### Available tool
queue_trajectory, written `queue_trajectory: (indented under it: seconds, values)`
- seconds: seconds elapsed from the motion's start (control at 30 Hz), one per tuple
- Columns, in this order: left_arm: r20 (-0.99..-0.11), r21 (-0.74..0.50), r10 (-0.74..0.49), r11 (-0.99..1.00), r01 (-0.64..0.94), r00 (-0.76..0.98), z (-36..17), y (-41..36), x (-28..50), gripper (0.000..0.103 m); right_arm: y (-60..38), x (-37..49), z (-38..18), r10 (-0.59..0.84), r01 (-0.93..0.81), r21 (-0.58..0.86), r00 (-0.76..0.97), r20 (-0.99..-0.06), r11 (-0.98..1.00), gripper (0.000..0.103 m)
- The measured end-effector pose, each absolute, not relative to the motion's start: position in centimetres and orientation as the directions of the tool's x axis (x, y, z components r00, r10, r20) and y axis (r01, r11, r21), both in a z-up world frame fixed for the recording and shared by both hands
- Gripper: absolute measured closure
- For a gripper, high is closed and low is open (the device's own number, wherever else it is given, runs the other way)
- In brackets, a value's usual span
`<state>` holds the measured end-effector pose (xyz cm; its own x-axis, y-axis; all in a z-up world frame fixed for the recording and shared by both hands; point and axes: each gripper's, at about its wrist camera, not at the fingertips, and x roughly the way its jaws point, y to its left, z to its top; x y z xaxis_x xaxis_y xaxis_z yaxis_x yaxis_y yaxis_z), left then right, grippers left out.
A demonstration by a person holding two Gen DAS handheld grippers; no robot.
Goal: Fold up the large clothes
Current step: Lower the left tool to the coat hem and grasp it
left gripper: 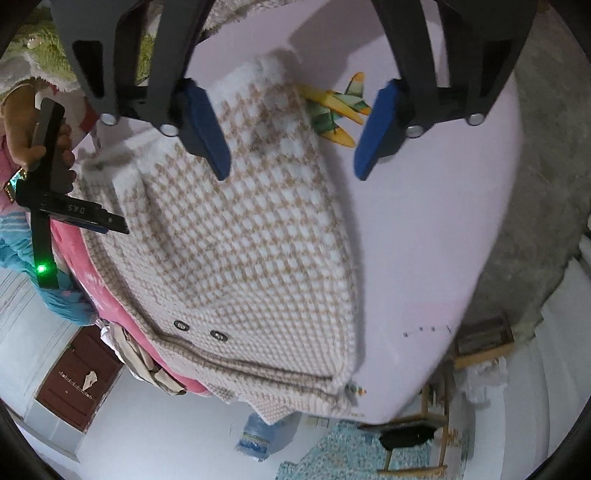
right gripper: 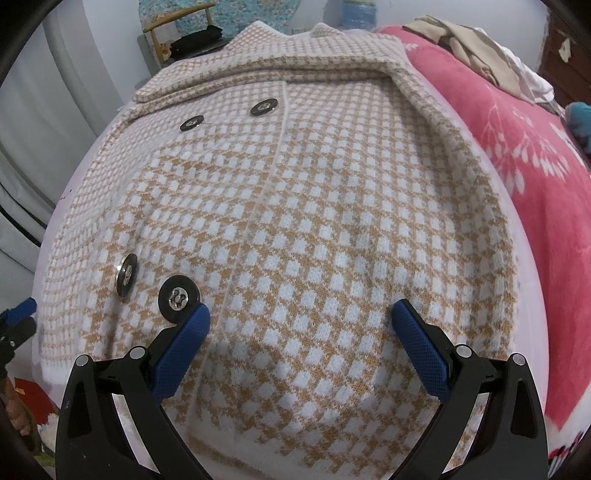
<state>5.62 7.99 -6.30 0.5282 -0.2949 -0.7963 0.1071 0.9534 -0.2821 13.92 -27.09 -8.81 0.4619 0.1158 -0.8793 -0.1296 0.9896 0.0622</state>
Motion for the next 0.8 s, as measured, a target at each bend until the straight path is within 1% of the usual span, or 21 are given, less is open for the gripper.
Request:
queue_trajectory:
  seconds: [0.13,0.33,0.53,0.6,0.67,0.8]
  values:
    - [-0.796,-0.334,-0.326,0.939,0.078,0.510,-7.1,8.5,6.6,0.050,-27.0,14.0,-8.8,0.109,-0.117,0.061,0.464,-0.879,0.991,0.008]
    - [-0.780,-0.396,-0.389,0.913,0.096,0.490,-7.2,9.2,7.2,0.060,-27.0,14.0,-8.8,0.105,-0.109,0.061,0.467,-0.878,0.992,0.008]
    - [-0.773,-0.465,-0.459,0.879,0.099,0.438,-7.5,9.2,5.8,0.064,-27.1,13.9,-8.7,0.119,-0.124,0.069,0.461,-0.879,0.990,0.008]
    - [-0.773,-0.477,-0.470,0.873,0.098,0.426,-7.6,9.1,5.4,0.065,-27.7,13.6,-8.1,0.153,-0.129,0.106,0.442,-0.884,0.986,0.008]
    - [-0.777,-0.480,-0.474,0.872,0.098,0.415,-7.6,9.0,4.9,0.066,-28.9,12.6,-7.0,0.200,-0.123,0.161,0.455,-0.867,0.979,0.008]
    - [-0.784,-0.477,-0.473,0.874,0.097,0.402,-7.6,8.9,4.5,0.068,-31.5,10.1,-4.6,0.184,-0.095,0.158,0.525,-0.831,0.983,0.008]
